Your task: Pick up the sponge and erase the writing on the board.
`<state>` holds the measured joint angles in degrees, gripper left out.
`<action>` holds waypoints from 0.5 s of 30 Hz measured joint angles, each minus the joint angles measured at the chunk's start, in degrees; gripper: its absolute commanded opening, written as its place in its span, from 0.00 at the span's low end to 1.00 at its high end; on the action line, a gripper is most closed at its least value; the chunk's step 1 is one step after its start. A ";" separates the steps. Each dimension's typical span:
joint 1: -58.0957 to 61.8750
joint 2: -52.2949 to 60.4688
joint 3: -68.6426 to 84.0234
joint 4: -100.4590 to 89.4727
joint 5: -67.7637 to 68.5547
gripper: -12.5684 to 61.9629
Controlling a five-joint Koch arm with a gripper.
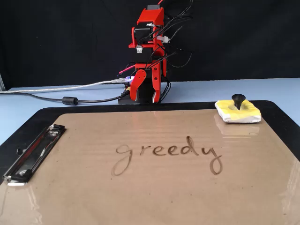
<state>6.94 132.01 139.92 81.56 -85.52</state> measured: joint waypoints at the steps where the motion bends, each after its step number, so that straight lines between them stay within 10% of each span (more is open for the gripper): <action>1: -0.26 0.00 0.00 -0.70 -0.09 0.63; 15: -47.64 -1.32 -10.63 -54.67 -3.69 0.62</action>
<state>-40.69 130.69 129.29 26.89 -89.21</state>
